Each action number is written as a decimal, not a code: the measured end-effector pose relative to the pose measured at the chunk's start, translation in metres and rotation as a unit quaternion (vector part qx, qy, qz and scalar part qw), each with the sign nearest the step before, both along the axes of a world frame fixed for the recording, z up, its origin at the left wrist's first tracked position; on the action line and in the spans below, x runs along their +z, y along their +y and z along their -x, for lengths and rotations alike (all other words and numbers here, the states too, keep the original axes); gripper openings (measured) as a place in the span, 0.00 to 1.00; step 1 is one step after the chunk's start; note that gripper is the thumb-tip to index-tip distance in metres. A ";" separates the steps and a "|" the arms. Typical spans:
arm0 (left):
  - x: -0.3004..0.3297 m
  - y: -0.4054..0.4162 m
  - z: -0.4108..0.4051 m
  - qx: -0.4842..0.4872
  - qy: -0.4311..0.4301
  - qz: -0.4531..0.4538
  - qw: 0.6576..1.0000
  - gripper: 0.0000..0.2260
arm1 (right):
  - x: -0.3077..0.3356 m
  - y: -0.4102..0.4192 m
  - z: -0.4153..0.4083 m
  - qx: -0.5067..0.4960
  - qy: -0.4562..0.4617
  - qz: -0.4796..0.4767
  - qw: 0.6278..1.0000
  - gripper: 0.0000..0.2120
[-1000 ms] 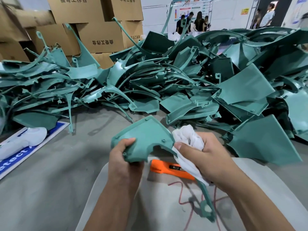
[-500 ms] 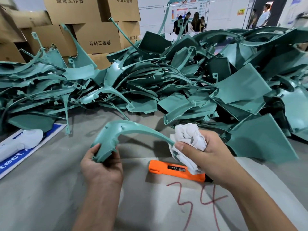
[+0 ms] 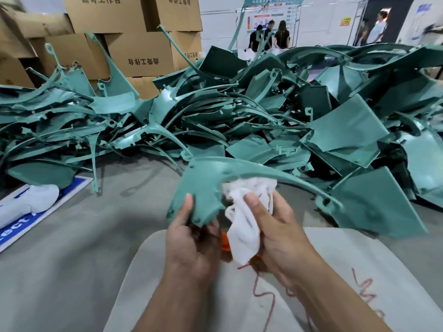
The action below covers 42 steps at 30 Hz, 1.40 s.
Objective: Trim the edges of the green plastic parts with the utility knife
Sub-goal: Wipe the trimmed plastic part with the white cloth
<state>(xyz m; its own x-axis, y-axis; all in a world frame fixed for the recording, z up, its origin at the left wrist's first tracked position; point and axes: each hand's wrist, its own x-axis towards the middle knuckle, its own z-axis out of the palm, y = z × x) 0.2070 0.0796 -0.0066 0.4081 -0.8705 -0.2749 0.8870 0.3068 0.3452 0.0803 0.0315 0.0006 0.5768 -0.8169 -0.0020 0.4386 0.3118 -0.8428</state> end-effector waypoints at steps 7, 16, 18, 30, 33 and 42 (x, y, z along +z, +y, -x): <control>0.001 -0.002 0.014 -0.062 -0.089 -0.021 0.994 0.21 | 0.003 -0.014 0.007 -0.120 -0.058 0.021 0.991 0.24; 0.004 0.010 -0.009 -0.114 -0.355 -0.082 0.924 0.17 | 0.003 -0.020 0.019 -0.096 -0.001 0.137 0.986 0.12; 0.002 0.010 -0.011 -0.117 -0.392 -0.100 0.907 0.18 | 0.005 -0.021 0.019 -0.123 -0.010 0.132 0.984 0.13; -0.002 0.007 -0.017 -0.085 -0.385 -0.122 0.911 0.13 | 0.008 -0.059 0.047 -0.379 -0.086 0.064 0.919 0.02; -0.003 0.005 -0.013 -0.065 -0.324 -0.100 0.939 0.12 | -0.002 -0.062 0.048 -0.465 0.021 0.159 0.871 0.06; 0.002 0.005 -0.011 -0.009 -0.225 -0.041 0.973 0.07 | 0.001 -0.037 0.023 -0.263 0.059 -0.024 0.963 0.17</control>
